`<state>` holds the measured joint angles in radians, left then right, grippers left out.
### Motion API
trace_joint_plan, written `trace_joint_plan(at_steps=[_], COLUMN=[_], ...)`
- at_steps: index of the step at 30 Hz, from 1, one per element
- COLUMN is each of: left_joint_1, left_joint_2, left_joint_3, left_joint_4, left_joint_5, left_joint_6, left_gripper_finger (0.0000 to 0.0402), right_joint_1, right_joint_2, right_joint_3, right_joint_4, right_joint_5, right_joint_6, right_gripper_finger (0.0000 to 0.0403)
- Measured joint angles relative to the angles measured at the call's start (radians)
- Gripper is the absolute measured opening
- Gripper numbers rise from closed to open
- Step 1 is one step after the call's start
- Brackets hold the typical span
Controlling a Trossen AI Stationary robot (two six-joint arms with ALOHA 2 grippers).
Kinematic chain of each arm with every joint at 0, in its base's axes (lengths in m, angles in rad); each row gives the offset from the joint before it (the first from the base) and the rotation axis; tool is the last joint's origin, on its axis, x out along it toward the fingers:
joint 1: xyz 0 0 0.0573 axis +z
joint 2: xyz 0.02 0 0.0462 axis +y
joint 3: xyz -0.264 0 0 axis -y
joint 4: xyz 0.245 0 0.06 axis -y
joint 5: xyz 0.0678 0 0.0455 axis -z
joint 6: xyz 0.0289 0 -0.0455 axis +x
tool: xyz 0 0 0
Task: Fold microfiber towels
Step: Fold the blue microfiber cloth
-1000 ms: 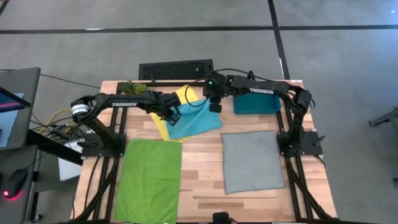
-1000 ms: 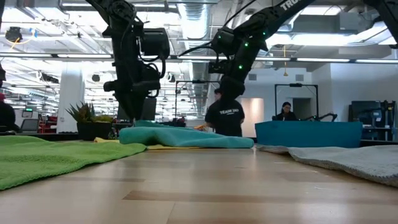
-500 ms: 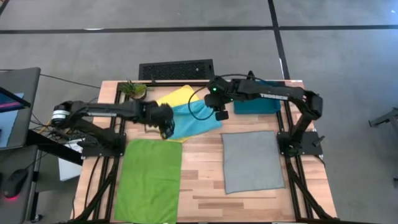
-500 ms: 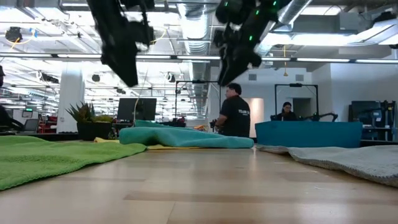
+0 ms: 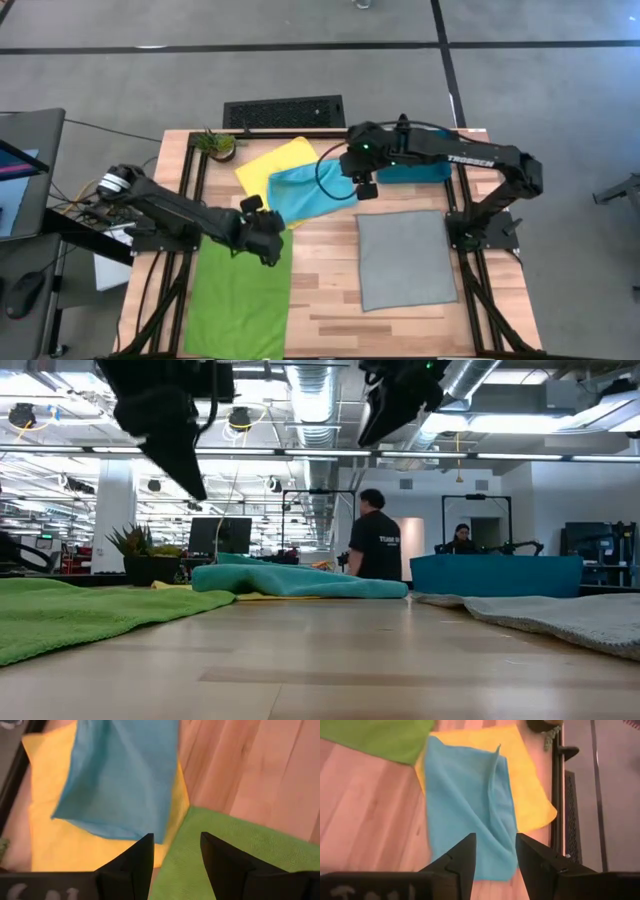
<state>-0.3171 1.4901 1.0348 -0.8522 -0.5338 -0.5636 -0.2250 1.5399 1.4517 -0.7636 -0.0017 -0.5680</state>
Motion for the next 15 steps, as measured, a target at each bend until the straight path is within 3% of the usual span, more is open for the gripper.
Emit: trace_joint_plan(at_steps=[4, 15], left_joint_1=[-0.004, 0.001], left_joint_2=[0.088, 0.256], left_joint_3=[0.000, 0.000], left_joint_4=[0.002, 0.024], left_joint_5=[-0.013, -0.185], left_joint_6=[-0.081, -0.003], left_gripper_finger=[0.0155, 0.0155], right_joint_1=[0.027, 0.039], right_joint_2=[-0.023, -0.013], right_joint_3=[0.000, -0.001], right_joint_4=[0.001, -0.003], right_joint_5=[0.000, 0.002], right_joint_6=[0.002, 0.029], right_gripper_finger=[0.0160, 0.0161])
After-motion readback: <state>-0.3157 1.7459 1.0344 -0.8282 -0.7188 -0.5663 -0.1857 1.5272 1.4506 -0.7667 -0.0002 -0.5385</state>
